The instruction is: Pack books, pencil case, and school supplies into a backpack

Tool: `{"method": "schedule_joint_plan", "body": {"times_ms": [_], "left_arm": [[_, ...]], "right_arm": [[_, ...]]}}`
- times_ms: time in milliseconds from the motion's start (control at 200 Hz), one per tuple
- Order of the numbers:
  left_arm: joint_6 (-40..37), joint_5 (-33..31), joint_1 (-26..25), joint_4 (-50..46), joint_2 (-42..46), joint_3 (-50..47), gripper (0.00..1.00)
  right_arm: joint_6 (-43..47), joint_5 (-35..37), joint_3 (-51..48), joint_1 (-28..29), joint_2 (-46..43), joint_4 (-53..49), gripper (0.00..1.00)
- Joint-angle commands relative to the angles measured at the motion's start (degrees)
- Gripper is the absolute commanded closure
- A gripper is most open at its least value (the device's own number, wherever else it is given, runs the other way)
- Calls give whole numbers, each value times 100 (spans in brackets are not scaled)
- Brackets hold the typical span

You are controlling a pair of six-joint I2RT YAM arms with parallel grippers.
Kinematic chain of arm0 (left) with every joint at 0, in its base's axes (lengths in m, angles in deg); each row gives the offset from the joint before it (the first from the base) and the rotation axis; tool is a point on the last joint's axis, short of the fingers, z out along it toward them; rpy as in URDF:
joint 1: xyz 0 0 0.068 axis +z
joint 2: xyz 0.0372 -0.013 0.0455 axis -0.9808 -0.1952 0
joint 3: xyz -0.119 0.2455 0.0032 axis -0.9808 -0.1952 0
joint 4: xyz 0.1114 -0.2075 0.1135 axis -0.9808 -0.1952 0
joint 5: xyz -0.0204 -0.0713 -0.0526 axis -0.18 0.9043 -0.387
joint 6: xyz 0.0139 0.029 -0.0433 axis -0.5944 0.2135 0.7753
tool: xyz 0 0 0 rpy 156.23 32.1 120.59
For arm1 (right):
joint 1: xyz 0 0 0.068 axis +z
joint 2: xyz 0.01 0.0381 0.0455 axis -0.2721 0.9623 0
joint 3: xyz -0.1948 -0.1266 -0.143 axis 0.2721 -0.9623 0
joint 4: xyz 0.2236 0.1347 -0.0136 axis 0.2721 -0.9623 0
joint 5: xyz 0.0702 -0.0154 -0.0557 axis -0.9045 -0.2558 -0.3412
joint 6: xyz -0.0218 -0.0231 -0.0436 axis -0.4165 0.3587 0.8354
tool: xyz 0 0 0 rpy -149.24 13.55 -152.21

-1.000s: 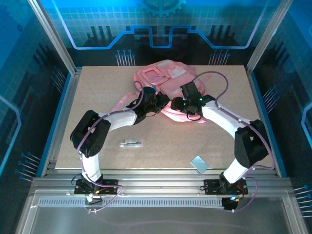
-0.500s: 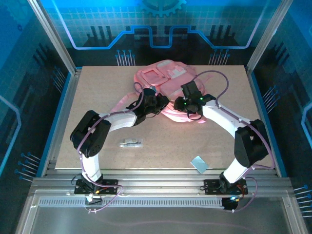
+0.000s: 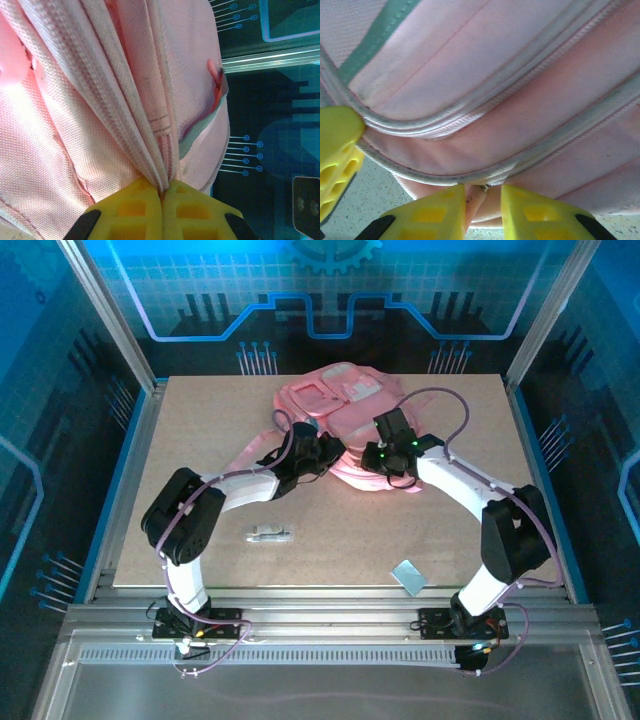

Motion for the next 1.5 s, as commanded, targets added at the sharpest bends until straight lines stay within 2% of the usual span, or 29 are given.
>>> {"method": "schedule_joint_plan", "body": {"times_ms": [0, 175, 345, 590, 760, 850, 1156, 1301, 1496], "left_arm": [[-202, -58, 24, 521, 486, 27, 100], [-195, -38, 28, 519, 488, 20, 100], [-193, -31, 24, 517, 531, 6, 100], [-265, -96, 46, 455, 611, -60, 100], [-304, -33, 93, 387, 659, -102, 100], [-386, 71, 183, 257, 745, -180, 100], [-942, 1500, 921, -385, 949, -423, 100], [-1491, 2026, 1001, -890, 1178, -494, 100], [-2003, 2145, 1582, -1456, 1386, -585, 100]], "right_arm": [[145, -154, -30, -172, -185, -374, 75], [108, -624, 29, -183, -100, -337, 66], [9, -913, -214, -210, 85, 302, 67], [123, -903, -270, -242, 279, 403, 81], [393, -708, -358, -323, 237, 334, 100], [682, -689, -386, -409, 96, 277, 100], [2407, -105, -326, -860, -111, -315, 100], [2623, 490, -311, -1260, 50, -452, 100], [2613, 334, -380, -1617, -9, -516, 100]]}}
